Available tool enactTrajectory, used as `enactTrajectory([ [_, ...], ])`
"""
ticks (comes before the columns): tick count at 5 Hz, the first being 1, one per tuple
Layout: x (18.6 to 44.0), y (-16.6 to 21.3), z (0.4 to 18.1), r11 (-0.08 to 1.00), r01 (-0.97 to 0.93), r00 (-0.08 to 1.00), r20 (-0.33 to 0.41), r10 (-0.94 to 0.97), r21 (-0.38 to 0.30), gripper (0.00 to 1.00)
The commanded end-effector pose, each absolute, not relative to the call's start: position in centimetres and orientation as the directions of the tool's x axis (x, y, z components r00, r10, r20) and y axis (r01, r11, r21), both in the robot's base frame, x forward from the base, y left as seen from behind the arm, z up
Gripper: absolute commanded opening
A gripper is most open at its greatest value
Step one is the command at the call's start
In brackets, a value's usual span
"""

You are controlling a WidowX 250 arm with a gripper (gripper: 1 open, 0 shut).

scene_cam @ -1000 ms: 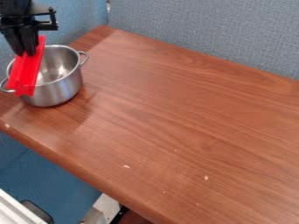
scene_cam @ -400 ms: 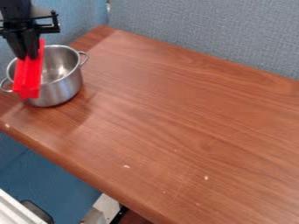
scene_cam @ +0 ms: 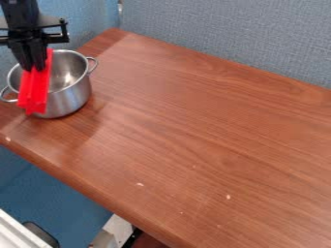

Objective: Put the red object in the metal pot

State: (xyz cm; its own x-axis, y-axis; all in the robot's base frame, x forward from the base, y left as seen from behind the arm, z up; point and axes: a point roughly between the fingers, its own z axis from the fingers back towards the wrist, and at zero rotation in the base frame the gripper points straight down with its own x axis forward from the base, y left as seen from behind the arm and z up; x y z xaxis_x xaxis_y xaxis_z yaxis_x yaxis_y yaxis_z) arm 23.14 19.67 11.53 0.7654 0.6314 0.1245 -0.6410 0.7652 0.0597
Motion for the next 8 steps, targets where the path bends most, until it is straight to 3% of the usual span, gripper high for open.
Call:
enactTrajectory([
  [1, 23.2, 20.5, 12.2, 0.791, -0.610, 0.787, 0.158, 0.596, 0.056, 0.00],
  [7, 22.0, 20.3, 8.8, 0.786, -0.617, 0.779, 0.161, 0.606, 0.028, 0.00],
  [8, 22.0, 21.1, 8.6, 0.739, -0.674, 0.729, 0.184, 0.659, 0.020, 0.00],
])
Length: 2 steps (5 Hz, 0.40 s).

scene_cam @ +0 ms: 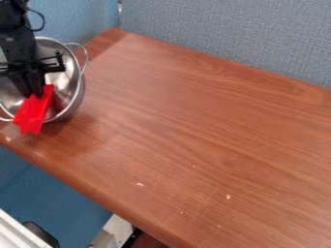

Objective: Put the red object in the metal pot

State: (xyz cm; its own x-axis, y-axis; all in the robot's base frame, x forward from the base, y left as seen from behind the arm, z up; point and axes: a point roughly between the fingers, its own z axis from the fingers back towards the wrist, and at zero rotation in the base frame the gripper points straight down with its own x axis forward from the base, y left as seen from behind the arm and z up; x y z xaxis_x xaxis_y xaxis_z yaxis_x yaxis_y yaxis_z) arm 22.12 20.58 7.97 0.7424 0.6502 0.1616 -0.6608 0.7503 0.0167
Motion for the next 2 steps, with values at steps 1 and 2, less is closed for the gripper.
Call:
enactTrajectory([
  [1, 22.00, 21.86, 8.62, 0.692, -0.722, 0.679, 0.197, 0.707, 0.008, 0.00],
  [2, 22.07, 22.61, 9.03, 0.637, -0.771, 0.621, 0.215, 0.754, -0.003, 0.00],
])
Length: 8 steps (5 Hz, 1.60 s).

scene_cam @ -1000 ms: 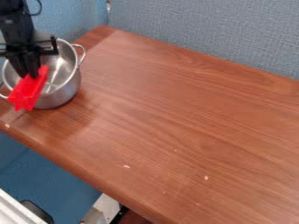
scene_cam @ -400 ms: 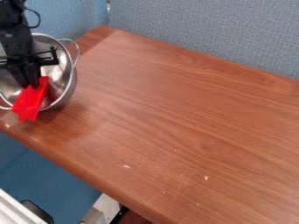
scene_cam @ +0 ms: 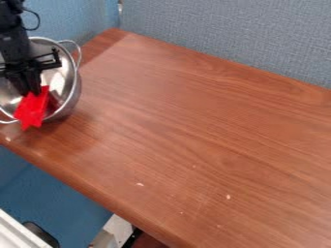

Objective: Put the red object in the metal pot

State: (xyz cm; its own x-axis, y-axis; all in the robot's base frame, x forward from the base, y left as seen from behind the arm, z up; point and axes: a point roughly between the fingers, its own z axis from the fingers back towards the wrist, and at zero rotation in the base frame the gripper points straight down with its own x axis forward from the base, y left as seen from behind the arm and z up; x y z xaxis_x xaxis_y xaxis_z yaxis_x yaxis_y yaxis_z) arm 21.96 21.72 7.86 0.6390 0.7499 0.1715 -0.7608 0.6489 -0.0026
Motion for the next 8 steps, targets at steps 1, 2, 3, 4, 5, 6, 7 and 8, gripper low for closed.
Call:
enactTrajectory([
  [1, 22.1, 23.0, 9.4, 0.583, -0.813, 0.566, 0.221, 0.794, -0.011, 0.00],
  [2, 22.3, 22.8, 8.2, 0.580, -0.815, 0.565, 0.214, 0.797, -0.009, 0.00],
  [3, 22.4, 22.3, 6.8, 0.588, -0.809, 0.577, 0.201, 0.791, 0.008, 0.00],
  [4, 22.5, 21.5, 6.1, 0.567, -0.823, 0.562, 0.193, 0.804, 0.032, 0.00],
  [5, 22.5, 20.7, 5.6, 0.546, -0.836, 0.545, 0.193, 0.816, 0.053, 0.00],
  [6, 22.4, 19.9, 5.2, 0.526, -0.847, 0.529, 0.196, 0.825, 0.074, 0.00],
  [7, 22.5, 20.2, 3.8, 0.481, -0.872, 0.490, 0.200, 0.849, 0.092, 0.00],
  [8, 22.5, 20.5, 2.6, 0.438, -0.893, 0.451, 0.204, 0.869, 0.107, 0.00],
])
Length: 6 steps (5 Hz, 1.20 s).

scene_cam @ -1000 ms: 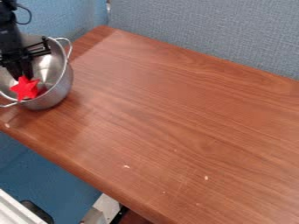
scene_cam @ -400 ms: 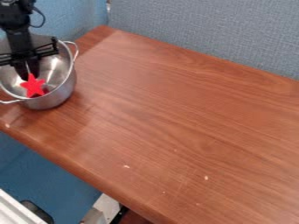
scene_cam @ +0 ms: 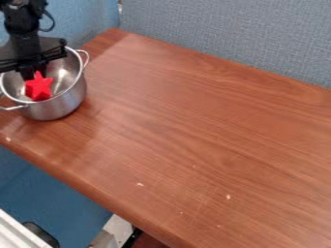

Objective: Put the red object in the metal pot

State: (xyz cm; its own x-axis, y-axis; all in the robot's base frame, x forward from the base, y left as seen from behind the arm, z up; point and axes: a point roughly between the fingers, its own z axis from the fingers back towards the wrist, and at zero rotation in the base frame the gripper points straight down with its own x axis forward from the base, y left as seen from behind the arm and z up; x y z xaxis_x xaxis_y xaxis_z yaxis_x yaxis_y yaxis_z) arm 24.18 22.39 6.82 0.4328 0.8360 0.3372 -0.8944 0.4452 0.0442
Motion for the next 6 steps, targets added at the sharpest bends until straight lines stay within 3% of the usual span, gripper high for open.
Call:
enactTrajectory([
  [1, 22.2, 20.6, 2.5, 0.443, -0.889, 0.458, 0.196, 0.867, 0.116, 0.00],
  [2, 22.2, 20.5, 2.8, 0.446, -0.888, 0.460, 0.181, 0.869, 0.113, 0.00],
  [5, 21.3, 21.9, 6.9, 0.339, -0.934, 0.355, 0.175, 0.918, 0.115, 0.00],
  [6, 21.5, 23.2, 6.2, 0.318, -0.940, 0.336, 0.190, 0.922, 0.123, 0.00],
])
